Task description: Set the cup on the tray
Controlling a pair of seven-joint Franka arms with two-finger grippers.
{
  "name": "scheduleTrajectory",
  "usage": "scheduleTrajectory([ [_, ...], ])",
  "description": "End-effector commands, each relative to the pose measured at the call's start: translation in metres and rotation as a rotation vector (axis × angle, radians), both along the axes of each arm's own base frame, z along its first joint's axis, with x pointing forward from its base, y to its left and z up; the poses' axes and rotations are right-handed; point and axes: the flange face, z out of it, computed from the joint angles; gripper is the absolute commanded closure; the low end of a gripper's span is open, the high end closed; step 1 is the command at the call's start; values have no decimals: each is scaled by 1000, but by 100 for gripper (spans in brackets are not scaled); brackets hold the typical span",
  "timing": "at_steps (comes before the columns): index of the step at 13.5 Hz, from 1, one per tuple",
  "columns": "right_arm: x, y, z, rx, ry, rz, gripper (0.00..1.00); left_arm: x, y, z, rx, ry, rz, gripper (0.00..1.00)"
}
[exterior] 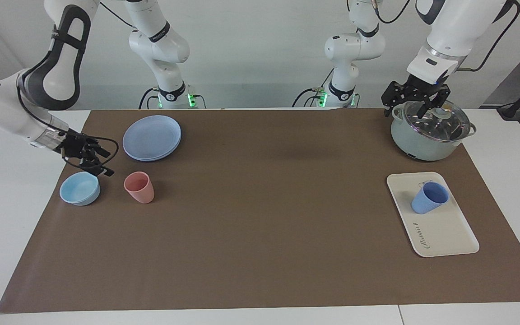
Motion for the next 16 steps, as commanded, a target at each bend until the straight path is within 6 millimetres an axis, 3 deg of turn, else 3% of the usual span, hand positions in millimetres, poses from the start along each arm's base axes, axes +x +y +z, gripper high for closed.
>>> scheduleTrajectory([
  [1, -5, 61, 23, -146, -60, 260, 1, -6, 5, 0, -10, 7, -9, 0],
  [3, 0, 87, 51, -184, -118, 325, 1, -6, 5, 0, -10, 7, -9, 0],
  [6, 12, 101, 105, -191, -225, 344, 1, -6, 5, 0, -10, 7, -9, 0],
  [8, 13, 103, 123, -194, -250, 345, 1, -6, 5, 0, -10, 9, -9, 0],
  [12, 12, 99, 139, -250, -245, 418, 1, -6, 5, 0, -10, 6, -9, 0],
  [16, -3, 97, 147, -236, -182, 459, 1, -6, 5, -1, -10, 9, -11, 0],
])
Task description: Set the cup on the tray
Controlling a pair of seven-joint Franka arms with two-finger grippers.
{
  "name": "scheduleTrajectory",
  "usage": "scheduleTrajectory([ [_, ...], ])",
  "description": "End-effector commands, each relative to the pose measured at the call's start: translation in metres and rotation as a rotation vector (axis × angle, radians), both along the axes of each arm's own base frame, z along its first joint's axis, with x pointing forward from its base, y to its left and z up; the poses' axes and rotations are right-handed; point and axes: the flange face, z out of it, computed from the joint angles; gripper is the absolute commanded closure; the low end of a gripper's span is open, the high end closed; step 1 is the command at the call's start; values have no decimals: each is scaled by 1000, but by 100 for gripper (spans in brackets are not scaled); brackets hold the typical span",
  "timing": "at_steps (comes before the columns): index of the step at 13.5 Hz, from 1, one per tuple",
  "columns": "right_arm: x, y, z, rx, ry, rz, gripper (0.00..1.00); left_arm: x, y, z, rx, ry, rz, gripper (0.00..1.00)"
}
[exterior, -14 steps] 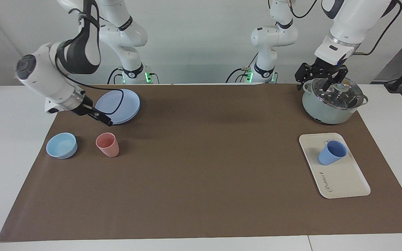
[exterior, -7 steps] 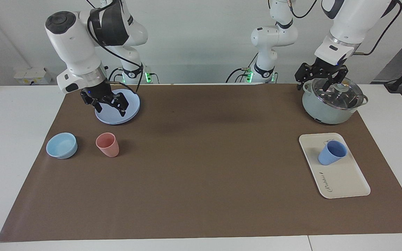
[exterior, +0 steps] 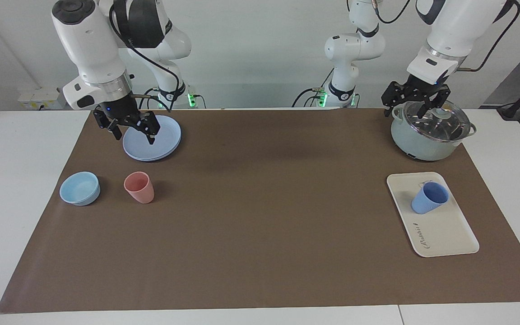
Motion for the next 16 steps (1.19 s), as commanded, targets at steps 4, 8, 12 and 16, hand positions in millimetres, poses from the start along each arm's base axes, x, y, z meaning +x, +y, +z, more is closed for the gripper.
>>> scheduleTrajectory([
  [4, -9, -13, 6, -6, 43, 23, 0, -8, 6, -1, -6, 19, -8, 0],
  [8, -8, -29, 7, -4, 40, -6, 0, -8, 6, -1, -6, 17, -7, 0],
  [12, -5, -26, 8, -2, 31, -6, 0, -8, 6, 0, -6, 16, -5, 0],
  [16, -6, -25, 8, 6, 31, -10, 0, -8, 5, -1, -6, 16, -10, 0],
])
